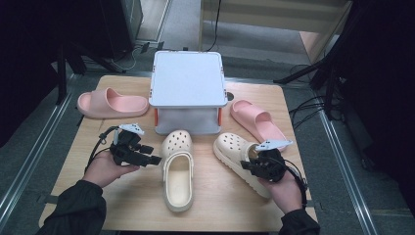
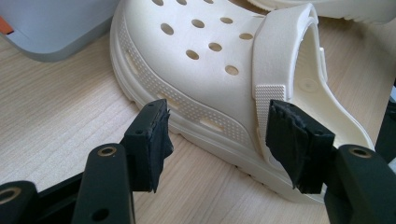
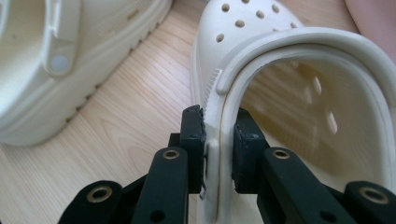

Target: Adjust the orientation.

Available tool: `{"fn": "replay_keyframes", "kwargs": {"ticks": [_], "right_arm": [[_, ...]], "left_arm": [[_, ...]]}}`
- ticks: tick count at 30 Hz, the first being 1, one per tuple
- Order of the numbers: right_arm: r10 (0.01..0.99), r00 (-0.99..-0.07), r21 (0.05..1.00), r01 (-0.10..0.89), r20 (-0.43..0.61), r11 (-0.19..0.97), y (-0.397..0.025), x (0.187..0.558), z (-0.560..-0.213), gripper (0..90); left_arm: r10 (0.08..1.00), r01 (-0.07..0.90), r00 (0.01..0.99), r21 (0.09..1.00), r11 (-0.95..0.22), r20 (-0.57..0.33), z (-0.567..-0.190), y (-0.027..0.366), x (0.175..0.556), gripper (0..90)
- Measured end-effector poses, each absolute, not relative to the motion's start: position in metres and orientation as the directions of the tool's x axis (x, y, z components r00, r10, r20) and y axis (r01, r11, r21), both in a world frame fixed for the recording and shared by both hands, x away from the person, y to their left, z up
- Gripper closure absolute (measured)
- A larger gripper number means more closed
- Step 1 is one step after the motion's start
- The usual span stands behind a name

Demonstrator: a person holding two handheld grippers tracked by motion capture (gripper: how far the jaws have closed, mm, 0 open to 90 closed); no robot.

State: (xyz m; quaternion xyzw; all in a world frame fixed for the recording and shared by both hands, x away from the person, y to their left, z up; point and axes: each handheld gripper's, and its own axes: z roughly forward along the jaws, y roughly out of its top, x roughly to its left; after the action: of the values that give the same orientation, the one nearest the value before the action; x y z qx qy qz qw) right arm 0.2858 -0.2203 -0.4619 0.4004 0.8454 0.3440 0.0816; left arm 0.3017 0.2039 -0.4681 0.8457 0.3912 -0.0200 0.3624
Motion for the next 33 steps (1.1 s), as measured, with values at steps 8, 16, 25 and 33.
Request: {"fn": "replay_keyframes", "kwargs": {"ticks": [8,16,25,33], "right_arm": [[0.747,-0.646,0.665,0.629,0.157,0.403,-0.194,0.286,-0.454,78.5],[0.757,-0.634,0.633,0.654,0.158,0.415,-0.159,0.288,-0.459,78.4],[0.762,-0.624,0.627,0.667,0.175,0.403,-0.131,0.284,-0.474,78.3],[0.762,-0.623,0.630,0.666,0.176,0.399,-0.116,0.282,-0.478,76.8]], "left_arm": [[0.644,0.672,0.695,0.606,-0.426,-0.318,-0.467,0.205,0.302,41.8],[0.644,0.668,0.697,0.610,-0.426,-0.314,-0.468,0.205,0.302,42.1],[0.631,0.647,0.718,0.614,-0.451,-0.293,-0.471,0.204,0.300,48.3],[0.618,0.636,0.730,0.624,-0.454,-0.293,-0.470,0.205,0.298,53.3]]}}
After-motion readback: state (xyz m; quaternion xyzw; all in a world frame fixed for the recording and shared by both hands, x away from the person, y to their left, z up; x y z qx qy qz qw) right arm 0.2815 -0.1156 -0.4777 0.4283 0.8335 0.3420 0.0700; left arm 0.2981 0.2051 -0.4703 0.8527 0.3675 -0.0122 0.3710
